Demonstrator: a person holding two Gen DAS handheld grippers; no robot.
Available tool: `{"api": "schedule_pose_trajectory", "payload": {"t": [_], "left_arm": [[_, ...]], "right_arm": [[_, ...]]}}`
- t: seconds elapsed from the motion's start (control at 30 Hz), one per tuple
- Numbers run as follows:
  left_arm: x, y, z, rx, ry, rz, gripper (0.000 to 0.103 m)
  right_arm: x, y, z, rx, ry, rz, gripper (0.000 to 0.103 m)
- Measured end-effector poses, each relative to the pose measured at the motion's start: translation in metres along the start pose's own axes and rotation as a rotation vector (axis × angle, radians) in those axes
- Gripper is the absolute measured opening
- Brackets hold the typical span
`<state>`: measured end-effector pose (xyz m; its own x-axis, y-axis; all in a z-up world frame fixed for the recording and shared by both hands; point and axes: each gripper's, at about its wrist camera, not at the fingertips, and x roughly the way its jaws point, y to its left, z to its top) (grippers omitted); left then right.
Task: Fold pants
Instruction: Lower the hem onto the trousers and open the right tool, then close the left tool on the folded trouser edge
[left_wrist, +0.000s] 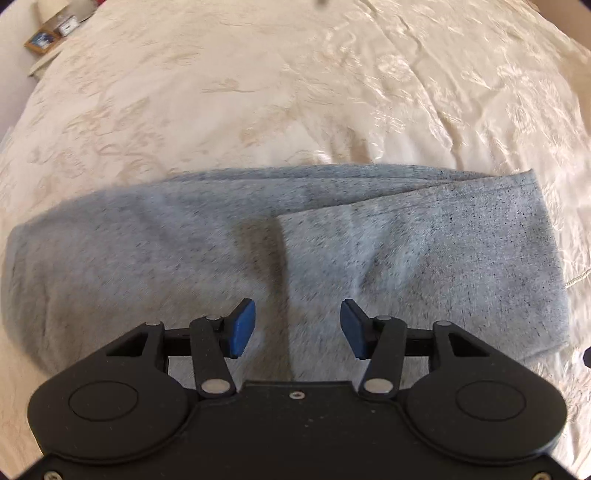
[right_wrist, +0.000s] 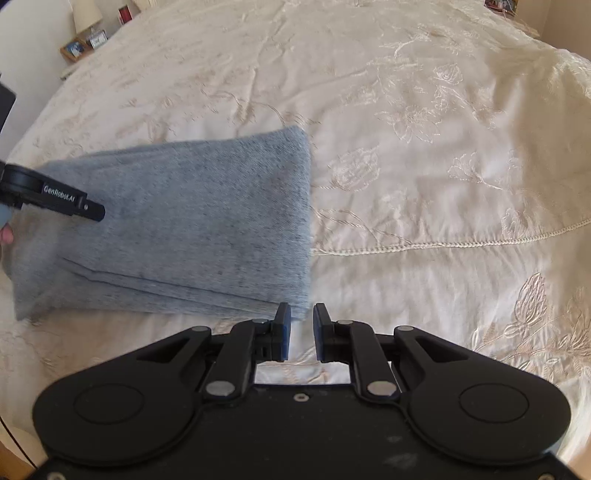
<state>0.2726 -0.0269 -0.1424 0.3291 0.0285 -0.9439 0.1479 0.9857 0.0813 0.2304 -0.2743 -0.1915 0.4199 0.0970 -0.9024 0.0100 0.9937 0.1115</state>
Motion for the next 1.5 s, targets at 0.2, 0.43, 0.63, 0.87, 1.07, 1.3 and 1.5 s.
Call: {"api": "schedule_pose_trajectory", "payload": {"t": [0.2, 0.43, 0.63, 0.87, 1.07, 1.3, 1.5], "left_arm": [[-0.028, 0.031, -0.034, -0.104, 0.013, 0.056, 0.058], [-0.045, 0.086, -0.074, -0.23, 0.039, 0.115, 0.058], [-0.047, 0.149, -0.085, -0.331, 0.021, 0.123, 0.058], [-0.028, 0.238, -0.075, -0.459, 0.009, 0.109, 0.058], [0.0, 0.306, -0.059, -0.577, 0.01, 0.054, 0.058], [0.063, 0.338, -0.058, -0.612, 0.087, -0.056, 0.082], [0.083, 0.332, -0.056, -0.544, 0.053, -0.05, 0.103]], "right_arm": [[-0.018, 0.027, 0.003, -0.061, -0.053, 0.053, 0.018], [-0.022, 0.061, 0.002, -0.123, -0.054, 0.119, 0.02], [-0.026, 0.081, 0.003, -0.128, -0.05, 0.126, 0.02], [-0.033, 0.11, 0.007, -0.082, -0.051, 0.066, 0.02], [-0.036, 0.156, 0.012, -0.045, -0.042, 0.033, 0.021], [-0.031, 0.213, 0.02, -0.033, -0.033, 0.003, 0.02], [-0.029, 0.243, 0.023, -0.028, -0.016, -0.035, 0.02]]}}
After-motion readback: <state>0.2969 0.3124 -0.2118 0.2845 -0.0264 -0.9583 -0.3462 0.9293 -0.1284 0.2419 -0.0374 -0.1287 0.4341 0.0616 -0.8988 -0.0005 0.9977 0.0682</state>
